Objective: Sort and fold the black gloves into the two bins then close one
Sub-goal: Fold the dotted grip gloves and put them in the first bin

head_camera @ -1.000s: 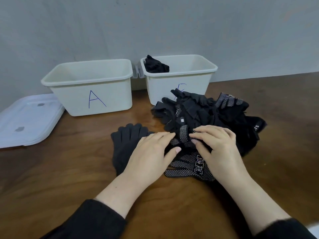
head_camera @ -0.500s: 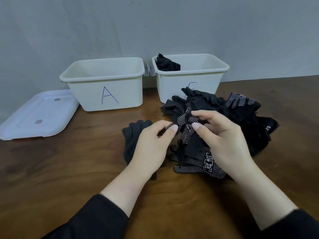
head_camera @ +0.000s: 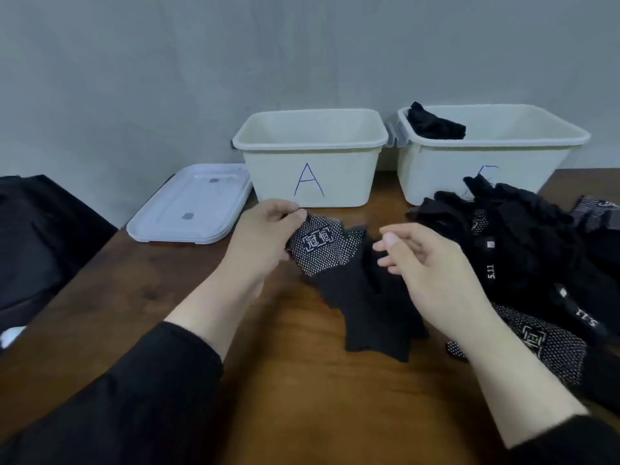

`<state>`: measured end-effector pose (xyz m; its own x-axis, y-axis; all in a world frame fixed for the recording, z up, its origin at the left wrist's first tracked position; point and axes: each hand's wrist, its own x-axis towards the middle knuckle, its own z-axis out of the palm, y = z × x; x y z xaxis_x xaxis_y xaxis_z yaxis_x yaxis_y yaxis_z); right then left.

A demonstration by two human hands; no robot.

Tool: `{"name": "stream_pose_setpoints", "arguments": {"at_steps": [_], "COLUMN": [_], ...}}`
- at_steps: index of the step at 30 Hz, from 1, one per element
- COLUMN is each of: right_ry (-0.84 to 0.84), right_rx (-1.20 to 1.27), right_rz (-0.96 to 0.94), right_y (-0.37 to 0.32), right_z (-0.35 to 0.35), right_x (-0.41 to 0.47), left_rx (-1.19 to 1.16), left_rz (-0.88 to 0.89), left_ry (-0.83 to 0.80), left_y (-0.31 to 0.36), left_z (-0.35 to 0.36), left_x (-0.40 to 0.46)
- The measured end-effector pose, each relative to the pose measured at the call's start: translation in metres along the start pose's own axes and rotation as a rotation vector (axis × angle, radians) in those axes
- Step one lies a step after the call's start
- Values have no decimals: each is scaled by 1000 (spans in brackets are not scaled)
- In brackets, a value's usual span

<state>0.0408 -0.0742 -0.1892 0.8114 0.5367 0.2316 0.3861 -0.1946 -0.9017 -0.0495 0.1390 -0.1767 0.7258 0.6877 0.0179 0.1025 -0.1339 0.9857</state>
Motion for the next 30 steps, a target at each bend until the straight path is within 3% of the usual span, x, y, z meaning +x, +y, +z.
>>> {"name": "stream_pose_setpoints", "arguments": {"at_steps": [3, 6, 7, 9, 11, 13, 15, 21, 27, 30], "right_ry": [-62, -92, -130, -237, -342, -384, -350, 142, 83, 155], "right_rx": [-214, -325, -394, -534, -645, -679, -596, -203, -115, -124], "right_rz": [26, 4, -14, -54, -112, -134, -92, -32, 16, 10], "right_y": [13, 15, 15, 13, 13, 14, 16, 15, 13, 11], "right_z": [6, 7, 8, 14, 20, 21, 18, -7, -9, -15], "right_x": [-4, -6, -7, -7, -6, -4, -3, 5, 3, 3], "left_rx": [528, 570, 542, 576, 791, 992, 1041, 818, 56, -87], "left_rz": [229, 403, 447, 478, 499, 511, 552, 586, 188, 132], "left_ry": [132, 154, 86, -207, -475, -556, -483, -255, 58, 162], "left_y": [-44, -47, -44, -38, -40, -47, -48, -49, -40, -38], "left_z": [-14, -24, -26, -24, -13, -1, 5, -5, -14, -14], "left_x": [10, 11, 10, 3, -5, -9, -7, -2, 5, 7]}}
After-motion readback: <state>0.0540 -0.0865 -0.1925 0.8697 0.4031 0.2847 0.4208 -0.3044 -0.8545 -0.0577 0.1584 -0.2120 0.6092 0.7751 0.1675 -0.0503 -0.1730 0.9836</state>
